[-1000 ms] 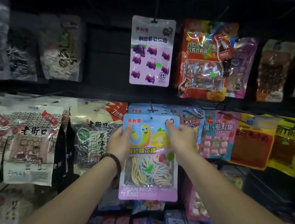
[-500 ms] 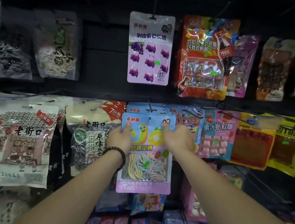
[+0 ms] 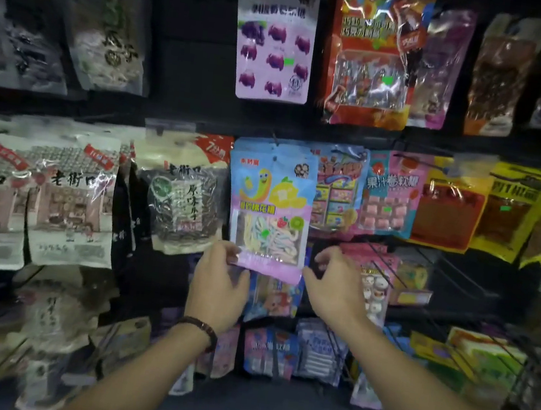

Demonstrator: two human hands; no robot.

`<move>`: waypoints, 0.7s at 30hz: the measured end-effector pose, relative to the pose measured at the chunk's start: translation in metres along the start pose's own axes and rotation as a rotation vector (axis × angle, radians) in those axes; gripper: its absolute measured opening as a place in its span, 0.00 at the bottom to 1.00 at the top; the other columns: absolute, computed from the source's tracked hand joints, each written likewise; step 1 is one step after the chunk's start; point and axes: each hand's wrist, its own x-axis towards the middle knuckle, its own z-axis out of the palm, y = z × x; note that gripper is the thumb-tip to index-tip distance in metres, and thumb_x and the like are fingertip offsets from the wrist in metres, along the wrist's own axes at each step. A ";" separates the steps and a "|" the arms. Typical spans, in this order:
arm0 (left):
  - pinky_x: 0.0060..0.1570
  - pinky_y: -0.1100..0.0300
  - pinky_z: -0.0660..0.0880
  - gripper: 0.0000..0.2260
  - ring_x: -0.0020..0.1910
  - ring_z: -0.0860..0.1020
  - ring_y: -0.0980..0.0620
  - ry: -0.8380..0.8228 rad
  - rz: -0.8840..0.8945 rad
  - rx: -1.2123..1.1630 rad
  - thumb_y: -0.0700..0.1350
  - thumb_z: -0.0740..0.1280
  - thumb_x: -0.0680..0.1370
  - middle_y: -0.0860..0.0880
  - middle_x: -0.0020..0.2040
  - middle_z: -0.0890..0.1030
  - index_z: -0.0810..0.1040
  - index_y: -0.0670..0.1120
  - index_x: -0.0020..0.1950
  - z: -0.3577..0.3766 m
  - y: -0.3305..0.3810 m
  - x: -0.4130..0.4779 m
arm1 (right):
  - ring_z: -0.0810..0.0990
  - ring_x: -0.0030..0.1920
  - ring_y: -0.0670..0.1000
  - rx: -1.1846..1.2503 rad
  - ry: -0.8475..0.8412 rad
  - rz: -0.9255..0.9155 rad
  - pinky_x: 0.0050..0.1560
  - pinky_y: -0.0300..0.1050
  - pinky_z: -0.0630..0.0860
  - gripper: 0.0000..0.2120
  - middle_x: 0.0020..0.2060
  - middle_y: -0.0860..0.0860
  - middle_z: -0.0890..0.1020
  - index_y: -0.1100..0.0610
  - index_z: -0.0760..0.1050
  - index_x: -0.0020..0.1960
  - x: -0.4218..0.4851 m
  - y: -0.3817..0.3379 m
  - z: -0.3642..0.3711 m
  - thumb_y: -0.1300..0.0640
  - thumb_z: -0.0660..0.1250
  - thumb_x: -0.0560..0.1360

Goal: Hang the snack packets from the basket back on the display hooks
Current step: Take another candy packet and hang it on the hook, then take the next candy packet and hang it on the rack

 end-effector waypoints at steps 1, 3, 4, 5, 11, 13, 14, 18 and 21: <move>0.51 0.58 0.77 0.12 0.49 0.77 0.57 -0.062 0.046 0.013 0.43 0.71 0.77 0.56 0.51 0.75 0.72 0.54 0.55 0.001 -0.006 -0.019 | 0.80 0.47 0.51 0.013 -0.037 -0.010 0.48 0.54 0.81 0.09 0.52 0.50 0.79 0.49 0.73 0.54 -0.015 0.011 0.008 0.49 0.71 0.80; 0.45 0.70 0.72 0.11 0.46 0.77 0.60 -0.199 0.088 0.045 0.42 0.70 0.77 0.59 0.48 0.76 0.73 0.57 0.52 0.006 -0.022 -0.060 | 0.81 0.43 0.49 0.022 -0.112 -0.013 0.44 0.52 0.81 0.07 0.45 0.47 0.81 0.48 0.73 0.48 -0.051 0.037 0.028 0.51 0.72 0.79; 0.43 0.73 0.70 0.11 0.45 0.77 0.61 -0.275 0.083 0.060 0.41 0.69 0.77 0.58 0.47 0.77 0.75 0.57 0.51 0.010 -0.032 -0.080 | 0.82 0.42 0.50 0.017 -0.151 0.003 0.44 0.50 0.81 0.08 0.42 0.45 0.82 0.48 0.74 0.46 -0.069 0.050 0.039 0.51 0.73 0.78; 0.42 0.73 0.69 0.10 0.44 0.77 0.61 -0.351 0.069 0.080 0.41 0.69 0.77 0.58 0.47 0.77 0.76 0.56 0.51 0.014 -0.044 -0.101 | 0.83 0.42 0.51 0.005 -0.201 0.028 0.44 0.50 0.81 0.07 0.39 0.45 0.82 0.48 0.75 0.45 -0.088 0.065 0.051 0.52 0.73 0.77; 0.53 0.54 0.75 0.03 0.50 0.79 0.49 -0.717 -0.048 0.226 0.45 0.69 0.80 0.52 0.52 0.80 0.79 0.51 0.53 0.041 -0.123 -0.219 | 0.87 0.47 0.53 -0.069 -0.518 0.234 0.51 0.47 0.82 0.08 0.42 0.49 0.88 0.48 0.77 0.41 -0.203 0.156 0.125 0.49 0.74 0.76; 0.54 0.57 0.75 0.05 0.52 0.82 0.49 -0.783 -0.104 0.268 0.46 0.71 0.78 0.50 0.52 0.84 0.81 0.50 0.53 0.051 -0.143 -0.253 | 0.87 0.49 0.53 -0.074 -0.604 0.341 0.52 0.45 0.81 0.07 0.44 0.50 0.89 0.49 0.80 0.42 -0.240 0.185 0.147 0.50 0.74 0.76; 0.55 0.58 0.77 0.05 0.52 0.82 0.49 -0.810 -0.133 0.271 0.46 0.71 0.77 0.50 0.52 0.85 0.82 0.51 0.52 0.056 -0.153 -0.268 | 0.87 0.51 0.53 -0.080 -0.644 0.396 0.53 0.45 0.81 0.05 0.45 0.50 0.89 0.50 0.81 0.43 -0.259 0.198 0.157 0.50 0.74 0.76; 0.57 0.55 0.77 0.04 0.53 0.82 0.48 -0.976 -0.316 0.287 0.46 0.71 0.77 0.50 0.52 0.85 0.81 0.52 0.51 0.084 -0.196 -0.324 | 0.85 0.56 0.54 -0.133 -0.826 0.556 0.53 0.44 0.79 0.06 0.55 0.53 0.88 0.53 0.83 0.52 -0.321 0.247 0.188 0.51 0.73 0.78; 0.58 0.57 0.76 0.05 0.58 0.82 0.46 -1.063 -0.592 0.292 0.49 0.71 0.78 0.49 0.56 0.84 0.81 0.52 0.53 0.106 -0.222 -0.362 | 0.83 0.62 0.57 -0.157 -0.947 0.610 0.60 0.45 0.79 0.16 0.61 0.55 0.85 0.55 0.82 0.62 -0.353 0.268 0.204 0.50 0.73 0.78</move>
